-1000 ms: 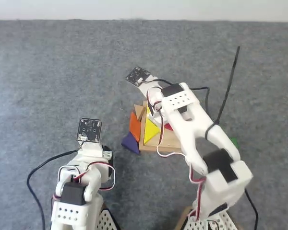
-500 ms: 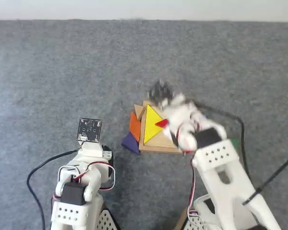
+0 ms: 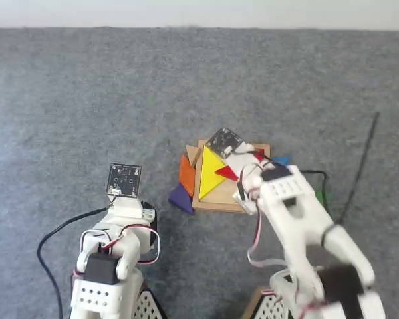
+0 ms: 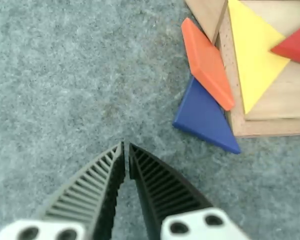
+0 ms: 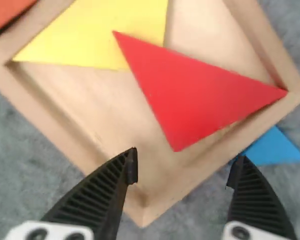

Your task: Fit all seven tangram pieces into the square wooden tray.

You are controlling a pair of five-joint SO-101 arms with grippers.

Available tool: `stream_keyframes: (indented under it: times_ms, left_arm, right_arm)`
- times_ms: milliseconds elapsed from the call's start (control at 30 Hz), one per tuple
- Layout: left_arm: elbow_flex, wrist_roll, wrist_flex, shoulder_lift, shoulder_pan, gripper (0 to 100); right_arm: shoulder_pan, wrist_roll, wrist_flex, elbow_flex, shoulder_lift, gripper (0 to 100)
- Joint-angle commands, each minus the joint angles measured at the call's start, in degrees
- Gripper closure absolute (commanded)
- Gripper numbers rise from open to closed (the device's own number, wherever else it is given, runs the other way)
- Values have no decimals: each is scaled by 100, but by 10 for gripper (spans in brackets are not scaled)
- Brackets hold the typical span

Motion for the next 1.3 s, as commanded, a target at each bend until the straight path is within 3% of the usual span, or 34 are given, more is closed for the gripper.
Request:
stream_keyframes:
  times_ms: [0,833,1267]
  left_arm:
    - [-66,-35,35,-114,-26,986]
    - [-66,-35,35,-114,-26,986]
    - [-66,-35,35,-114,-26,986]
  right_arm:
    - [57,35,-101,-844,699,712]
    - [31,-202,-48,-2857,1763,713]
    - [-356,-211,101,-2866,1842,713]
